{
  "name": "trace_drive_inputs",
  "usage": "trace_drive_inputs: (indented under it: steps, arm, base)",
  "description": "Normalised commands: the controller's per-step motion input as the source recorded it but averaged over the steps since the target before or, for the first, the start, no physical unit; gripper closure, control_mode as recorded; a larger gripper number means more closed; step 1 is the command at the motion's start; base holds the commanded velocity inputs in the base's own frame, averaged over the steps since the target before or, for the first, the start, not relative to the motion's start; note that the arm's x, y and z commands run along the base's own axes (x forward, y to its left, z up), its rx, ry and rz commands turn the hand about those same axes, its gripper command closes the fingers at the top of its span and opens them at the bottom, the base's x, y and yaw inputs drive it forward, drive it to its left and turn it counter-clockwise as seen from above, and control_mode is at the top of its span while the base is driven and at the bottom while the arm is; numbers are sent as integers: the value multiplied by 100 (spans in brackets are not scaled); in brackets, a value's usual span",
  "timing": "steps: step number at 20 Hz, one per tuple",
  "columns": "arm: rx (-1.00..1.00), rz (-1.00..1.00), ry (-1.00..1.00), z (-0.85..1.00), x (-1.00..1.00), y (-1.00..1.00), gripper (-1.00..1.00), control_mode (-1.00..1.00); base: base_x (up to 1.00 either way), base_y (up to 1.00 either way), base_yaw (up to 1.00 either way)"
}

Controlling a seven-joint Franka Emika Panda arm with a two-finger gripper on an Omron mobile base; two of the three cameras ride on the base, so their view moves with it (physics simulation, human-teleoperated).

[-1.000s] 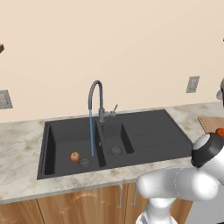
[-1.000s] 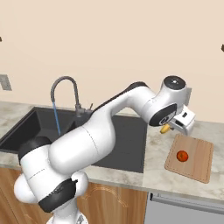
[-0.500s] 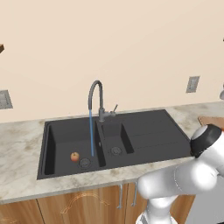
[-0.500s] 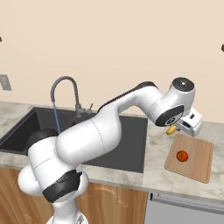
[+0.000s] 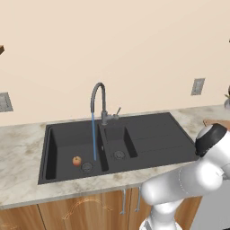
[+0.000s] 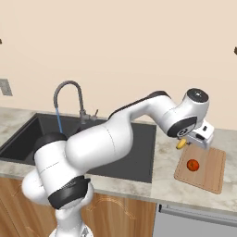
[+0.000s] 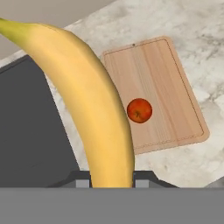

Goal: Pick the peach, apple, banana from the sink and place them on the cutting board to airdry. Then turn off the sink faucet.

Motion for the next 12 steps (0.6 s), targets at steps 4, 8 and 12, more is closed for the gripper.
trace_drive_inputs:
  steps: [4, 8, 12]
  arm:
    - [0, 12, 0, -19, 4, -5, 100, -100]
    - [0, 9, 0, -9, 12, 0, 100, -100]
    - [0, 3, 0, -4, 17, -1, 100, -100]
  base:
    - [0, 0, 0]
    - [0, 0, 0]
    - [0, 0, 0]
